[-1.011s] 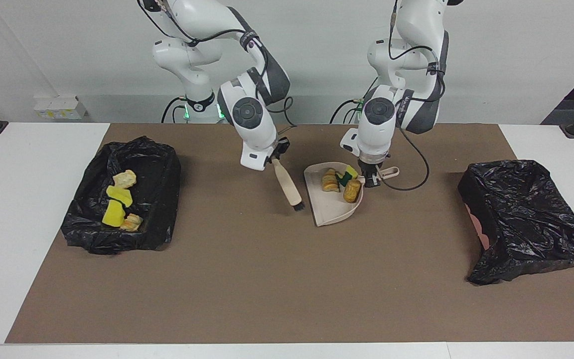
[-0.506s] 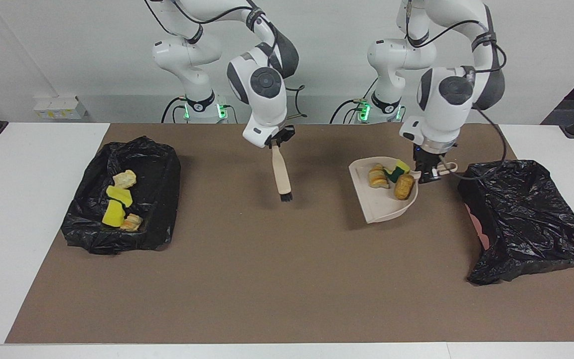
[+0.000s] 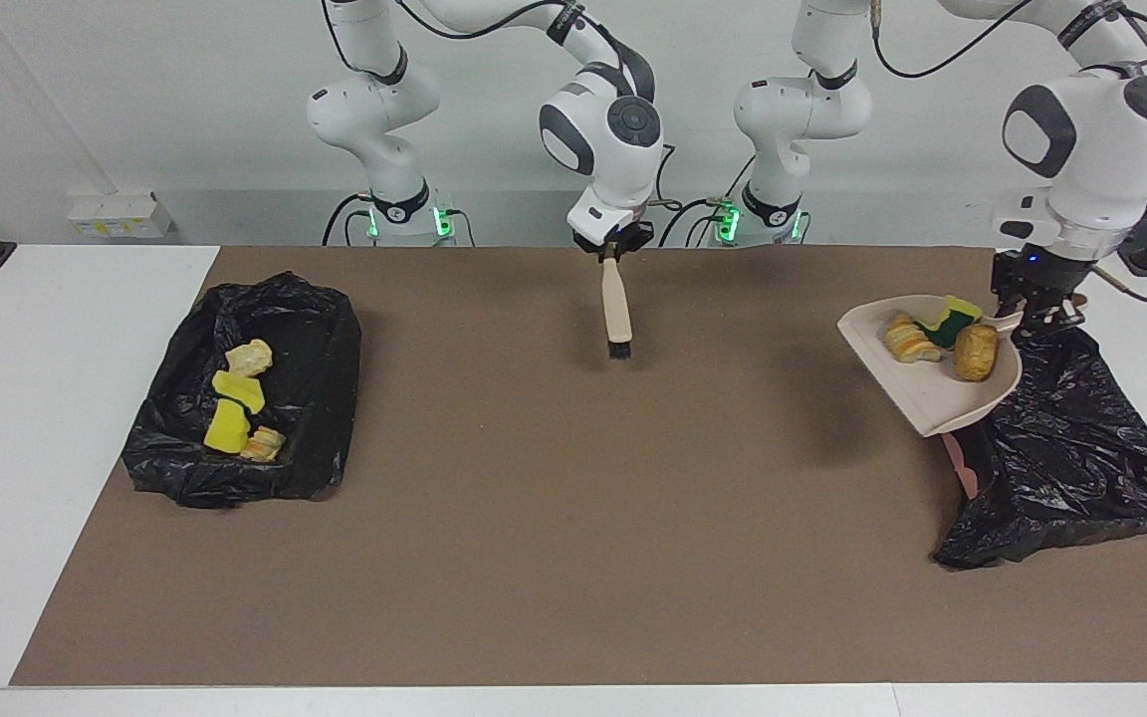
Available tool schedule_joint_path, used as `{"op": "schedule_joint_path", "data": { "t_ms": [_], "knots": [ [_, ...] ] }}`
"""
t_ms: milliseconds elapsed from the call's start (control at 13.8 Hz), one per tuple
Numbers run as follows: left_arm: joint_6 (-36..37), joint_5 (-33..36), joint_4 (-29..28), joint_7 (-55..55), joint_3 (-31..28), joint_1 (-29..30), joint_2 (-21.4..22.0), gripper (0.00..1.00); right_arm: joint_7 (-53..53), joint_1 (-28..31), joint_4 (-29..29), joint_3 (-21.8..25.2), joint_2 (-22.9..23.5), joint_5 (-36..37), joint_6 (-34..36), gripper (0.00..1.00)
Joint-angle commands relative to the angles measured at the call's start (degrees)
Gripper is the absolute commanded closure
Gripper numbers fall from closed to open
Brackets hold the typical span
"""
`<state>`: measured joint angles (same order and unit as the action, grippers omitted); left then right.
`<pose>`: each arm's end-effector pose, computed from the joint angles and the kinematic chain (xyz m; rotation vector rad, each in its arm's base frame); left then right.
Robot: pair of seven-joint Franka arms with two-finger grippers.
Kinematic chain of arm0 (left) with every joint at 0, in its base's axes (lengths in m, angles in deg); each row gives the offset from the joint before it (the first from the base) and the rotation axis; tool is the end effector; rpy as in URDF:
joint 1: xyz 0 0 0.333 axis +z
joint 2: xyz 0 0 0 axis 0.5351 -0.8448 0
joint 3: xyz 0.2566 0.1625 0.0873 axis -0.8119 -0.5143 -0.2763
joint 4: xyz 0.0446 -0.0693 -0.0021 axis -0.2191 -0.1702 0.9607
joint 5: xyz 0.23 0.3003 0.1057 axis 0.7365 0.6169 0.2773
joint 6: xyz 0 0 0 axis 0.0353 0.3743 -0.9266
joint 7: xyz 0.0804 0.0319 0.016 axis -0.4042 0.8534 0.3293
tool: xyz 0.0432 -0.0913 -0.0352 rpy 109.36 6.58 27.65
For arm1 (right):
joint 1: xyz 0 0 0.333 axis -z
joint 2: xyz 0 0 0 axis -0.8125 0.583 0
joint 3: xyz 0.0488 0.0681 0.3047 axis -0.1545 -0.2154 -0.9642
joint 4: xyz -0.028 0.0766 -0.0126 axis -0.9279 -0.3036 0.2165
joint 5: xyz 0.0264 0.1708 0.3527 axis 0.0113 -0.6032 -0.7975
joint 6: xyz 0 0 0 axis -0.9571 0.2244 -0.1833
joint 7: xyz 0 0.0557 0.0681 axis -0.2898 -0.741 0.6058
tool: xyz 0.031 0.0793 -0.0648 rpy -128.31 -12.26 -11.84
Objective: Sweep and dump trash in bin
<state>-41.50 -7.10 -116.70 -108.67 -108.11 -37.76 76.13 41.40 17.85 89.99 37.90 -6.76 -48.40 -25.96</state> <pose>0.5401 0.1493 0.5185 -2.2962 1.9068 0.0687 0.3266 0.4517 0.3643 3.0921 0.0601 -0.4168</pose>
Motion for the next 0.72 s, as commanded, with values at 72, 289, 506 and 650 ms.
{"op": "schedule_joint_path", "data": {
  "t_ms": [72, 289, 506, 650],
  "knots": [
    [0.7, 0.7, 12.1, -5.3, -7.6, 0.3, -8.4, 1.00, -1.6, -3.1, 0.5, 0.0, 2.8, 0.8, -3.1, 1.00],
    [-1.7, 5.2, 16.5, -9.5, -8.4, 3.3, -11.8, 1.00, -2.9, -4.7, 1.0, 0.2, 3.9, 0.9, -2.4, 0.88],
    [-6.5, 14.8, 16.3, -9.8, -8.4, 3.3, -12.8, 1.00, -2.9, -4.5, -1.7, 0.3, 2.9, 3.0, 1.7, 0.00],
    [-7.9, 20.4, 15.6, -9.4, -8.4, 2.9, -13.3, 1.00, -2.9, -4.1, -6.1, 0.4, 3.0, 6.2, 6.7, 0.00]
  ]
}}
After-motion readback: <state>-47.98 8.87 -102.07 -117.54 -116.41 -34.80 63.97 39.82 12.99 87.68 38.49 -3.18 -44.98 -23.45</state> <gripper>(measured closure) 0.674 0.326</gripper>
